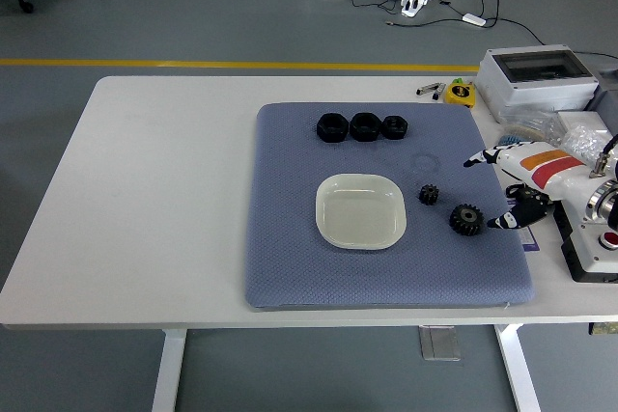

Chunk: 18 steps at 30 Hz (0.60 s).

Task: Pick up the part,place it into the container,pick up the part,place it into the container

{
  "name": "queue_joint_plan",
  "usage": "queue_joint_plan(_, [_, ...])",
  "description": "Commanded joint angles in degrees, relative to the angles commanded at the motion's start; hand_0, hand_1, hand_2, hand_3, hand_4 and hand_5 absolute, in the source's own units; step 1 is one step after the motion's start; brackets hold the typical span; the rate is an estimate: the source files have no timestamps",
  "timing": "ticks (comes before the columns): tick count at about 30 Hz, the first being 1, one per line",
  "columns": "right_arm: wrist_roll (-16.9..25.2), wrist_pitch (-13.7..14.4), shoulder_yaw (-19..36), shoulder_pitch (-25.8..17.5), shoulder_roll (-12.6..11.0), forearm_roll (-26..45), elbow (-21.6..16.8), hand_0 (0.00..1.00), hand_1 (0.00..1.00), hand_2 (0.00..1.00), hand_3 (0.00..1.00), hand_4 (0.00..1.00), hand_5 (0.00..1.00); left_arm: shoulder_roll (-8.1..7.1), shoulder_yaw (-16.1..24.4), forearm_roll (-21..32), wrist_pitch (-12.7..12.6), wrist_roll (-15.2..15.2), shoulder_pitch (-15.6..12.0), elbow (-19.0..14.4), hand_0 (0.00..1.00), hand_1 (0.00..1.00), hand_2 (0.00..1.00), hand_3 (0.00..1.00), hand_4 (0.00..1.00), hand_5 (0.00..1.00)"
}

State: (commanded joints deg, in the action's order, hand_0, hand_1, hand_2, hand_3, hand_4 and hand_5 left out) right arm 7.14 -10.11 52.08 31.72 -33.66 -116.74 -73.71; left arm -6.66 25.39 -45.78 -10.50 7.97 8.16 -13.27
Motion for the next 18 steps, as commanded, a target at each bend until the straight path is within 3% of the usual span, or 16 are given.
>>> queue_joint_plan(6, [0.00, -1.12, -4.18, 2.84, 0.59, 2.11, 2.43, 0.733, 0.728, 0.750, 0.789, 0.998, 0.221, -0.03, -0.06, 0.13, -0.05, -0.02, 0.08, 0.00, 0.705, 0.708, 0.745, 0.655, 0.687, 0.661])
queue_joint_plan(8, [0.01, -1.27, -5.33, 3.62, 1.09, 3.32, 3.49, 0.696, 0.703, 0.734, 0.790, 0.998, 0.224, -0.05, -0.07, 0.17, -0.07, -0.02, 0.08, -0.01, 0.706, 0.708, 0.745, 0.654, 0.687, 0.660])
queue_joint_plan(18, [0.60, -1.25, -9.17, 6.67, 4.36, 5.39, 10.21, 0.697, 0.706, 0.731, 0.791, 0.998, 0.229, -0.07, 0.11, -0.20, 0.11, 0.12, -0.02, -0.04, 0.706, 0.708, 0.747, 0.654, 0.687, 0.660])
